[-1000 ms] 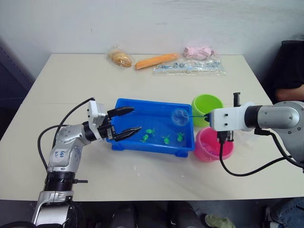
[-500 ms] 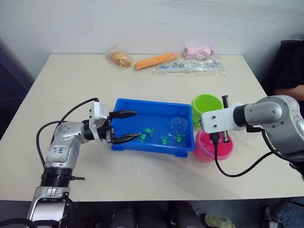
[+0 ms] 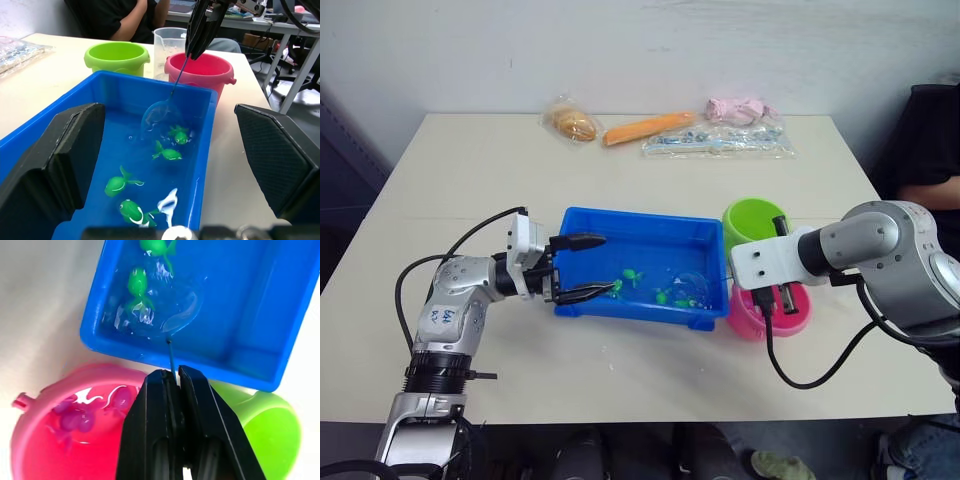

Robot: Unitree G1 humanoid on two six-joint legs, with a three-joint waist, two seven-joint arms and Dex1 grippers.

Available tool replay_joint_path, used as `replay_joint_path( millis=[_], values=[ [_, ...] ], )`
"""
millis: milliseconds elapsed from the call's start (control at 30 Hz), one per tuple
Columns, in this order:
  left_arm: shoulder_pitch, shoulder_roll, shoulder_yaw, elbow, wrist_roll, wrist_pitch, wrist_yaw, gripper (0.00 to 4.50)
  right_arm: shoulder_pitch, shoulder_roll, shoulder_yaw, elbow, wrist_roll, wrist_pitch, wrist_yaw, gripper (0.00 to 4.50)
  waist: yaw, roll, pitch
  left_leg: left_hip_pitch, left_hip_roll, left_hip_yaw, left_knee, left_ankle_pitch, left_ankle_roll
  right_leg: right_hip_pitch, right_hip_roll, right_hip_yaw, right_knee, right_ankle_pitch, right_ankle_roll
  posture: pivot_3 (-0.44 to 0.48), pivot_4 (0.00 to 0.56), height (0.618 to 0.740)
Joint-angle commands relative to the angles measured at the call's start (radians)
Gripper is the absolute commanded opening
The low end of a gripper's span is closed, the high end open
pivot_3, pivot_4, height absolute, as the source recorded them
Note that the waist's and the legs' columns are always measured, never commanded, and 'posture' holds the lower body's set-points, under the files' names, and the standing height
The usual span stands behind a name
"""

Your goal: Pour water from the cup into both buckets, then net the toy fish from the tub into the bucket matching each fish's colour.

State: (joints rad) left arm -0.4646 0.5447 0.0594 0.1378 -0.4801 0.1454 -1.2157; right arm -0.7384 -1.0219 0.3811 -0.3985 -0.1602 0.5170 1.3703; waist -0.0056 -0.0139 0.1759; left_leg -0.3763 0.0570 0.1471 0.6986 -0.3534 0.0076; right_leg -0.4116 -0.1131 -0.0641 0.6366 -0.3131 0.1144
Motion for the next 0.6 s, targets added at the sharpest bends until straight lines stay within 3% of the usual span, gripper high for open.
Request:
replay_joint_path(
  millis=[33, 333, 600],
  values=[
    [0.005, 0.011, 0.016, -0.02, -0.01, -0.007, -0.005, 4.47, -0.005, -0.007, -0.067, -0.042, 0.048, 0.084, 0.008, 0.0, 0.0, 0.0, 0.0, 0.0, 0.0, 0.0, 0.0, 0.0, 0.0, 0.0, 0.0, 0.0, 0.0, 0.0, 0.0, 0.0, 0.15, 0.74],
    [0.019, 0.015, 0.021, -0.034, -0.016, 0.001, 0.002, 4.47, 0.071, -0.007, -0.14, -0.057, 0.144, 0.208, -0.046, 0.0, 0.001, 0.0, 0.0, 0.0, 0.0, 0.0, 0.0, 0.0, 0.0, 0.0, -0.001, 0.0, 0.0, 0.0, 0.0, 0.0, 0.15, 0.74],
    [0.023, 0.02, 0.023, -0.039, -0.016, 0.004, 0.002, 4.47, 0.112, -0.003, -0.096, -0.053, 0.142, 0.182, -0.088, 0.0, 0.002, 0.0, 0.0, 0.0, 0.0, 0.0, 0.0, 0.0, 0.0, 0.0, 0.0, 0.0, -0.001, 0.0, 0.0, 0.0, 0.15, 0.74]
  ],
)
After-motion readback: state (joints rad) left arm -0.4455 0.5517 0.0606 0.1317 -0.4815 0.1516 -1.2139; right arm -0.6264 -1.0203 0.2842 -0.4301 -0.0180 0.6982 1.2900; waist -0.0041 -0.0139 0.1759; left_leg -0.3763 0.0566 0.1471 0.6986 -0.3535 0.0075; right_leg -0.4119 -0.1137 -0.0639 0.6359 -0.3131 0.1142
